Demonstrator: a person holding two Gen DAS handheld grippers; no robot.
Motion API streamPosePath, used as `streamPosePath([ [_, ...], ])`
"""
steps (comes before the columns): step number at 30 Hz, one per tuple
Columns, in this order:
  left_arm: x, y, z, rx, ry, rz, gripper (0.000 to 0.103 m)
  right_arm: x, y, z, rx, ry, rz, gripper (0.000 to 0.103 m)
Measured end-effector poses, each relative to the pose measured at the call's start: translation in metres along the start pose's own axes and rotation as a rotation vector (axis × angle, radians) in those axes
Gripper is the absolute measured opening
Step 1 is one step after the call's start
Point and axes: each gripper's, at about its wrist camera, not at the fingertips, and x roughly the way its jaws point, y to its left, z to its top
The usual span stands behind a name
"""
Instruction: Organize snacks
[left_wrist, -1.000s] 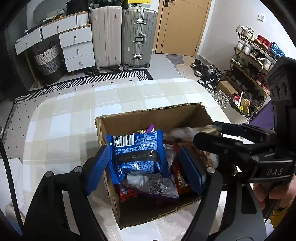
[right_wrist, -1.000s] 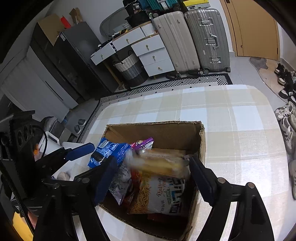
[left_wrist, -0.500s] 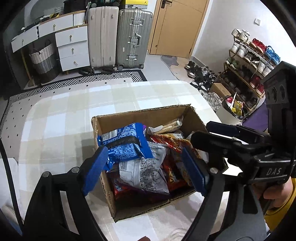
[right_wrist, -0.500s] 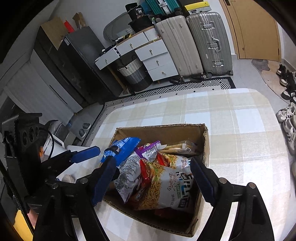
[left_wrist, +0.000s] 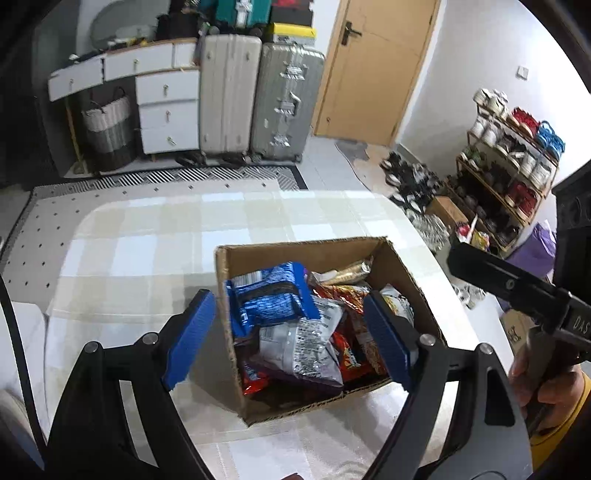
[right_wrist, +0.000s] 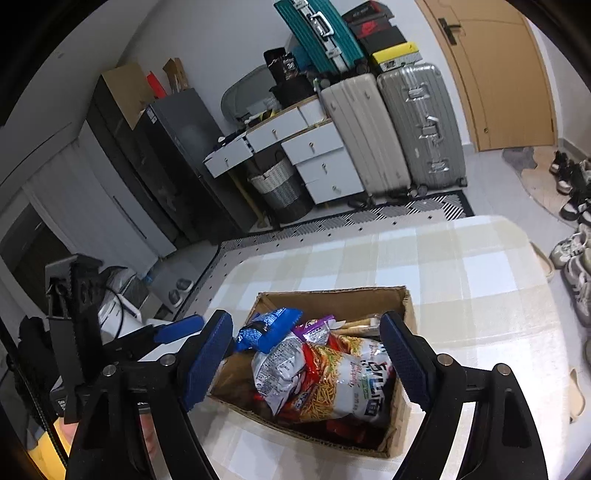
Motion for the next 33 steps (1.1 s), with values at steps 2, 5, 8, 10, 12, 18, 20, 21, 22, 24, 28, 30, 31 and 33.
streamPosePath([
  [2,-0.010,0.001,-0.005,-0.006,-0.021,0.020,0.081,-0.007,0.004,-0.003,-0.007,-0.019,-0.007,0.084],
  [5,-0.035,-0.002,-0.015,-0.006,-0.064,0.052,0.081,-0.022,0.014,-0.010,-0.036,-0.045,-0.025,0.085],
  [8,-0.057,-0.008,-0.025,-0.008,-0.084,0.087,0.082,-0.039,0.028,-0.022,-0.070,-0.066,-0.028,0.097],
  [10,-0.080,-0.016,-0.036,0.006,-0.131,0.093,0.082,-0.053,0.040,-0.032,-0.104,-0.091,-0.035,0.097],
  [12,-0.101,-0.024,-0.044,0.020,-0.168,0.109,0.086,-0.067,0.051,-0.042,-0.134,-0.109,-0.036,0.098],
  [18,-0.169,-0.048,-0.072,0.037,-0.274,0.118,0.103,-0.110,0.083,-0.074,-0.194,-0.181,-0.050,0.102],
  [20,-0.191,-0.056,-0.081,0.048,-0.309,0.130,0.103,-0.126,0.091,-0.086,-0.204,-0.203,-0.056,0.102],
  [21,-0.203,-0.061,-0.087,0.057,-0.317,0.131,0.103,-0.133,0.093,-0.091,-0.205,-0.212,-0.059,0.102],
  [22,-0.215,-0.065,-0.094,0.060,-0.328,0.135,0.103,-0.142,0.095,-0.097,-0.202,-0.228,-0.064,0.102],
  [24,-0.234,-0.072,-0.104,0.065,-0.348,0.143,0.103,-0.154,0.098,-0.104,-0.197,-0.246,-0.073,0.102],
  [28,-0.273,-0.079,-0.129,0.051,-0.383,0.145,0.103,-0.181,0.100,-0.125,-0.166,-0.286,-0.088,0.103],
  [30,-0.290,-0.080,-0.143,0.044,-0.388,0.146,0.103,-0.192,0.100,-0.137,-0.152,-0.296,-0.086,0.103],
  [31,-0.300,-0.080,-0.151,0.033,-0.392,0.159,0.103,-0.197,0.100,-0.144,-0.150,-0.300,-0.089,0.103],
  [33,-0.314,-0.075,-0.163,0.014,-0.385,0.165,0.103,-0.208,0.101,-0.155,-0.154,-0.313,-0.092,0.103],
])
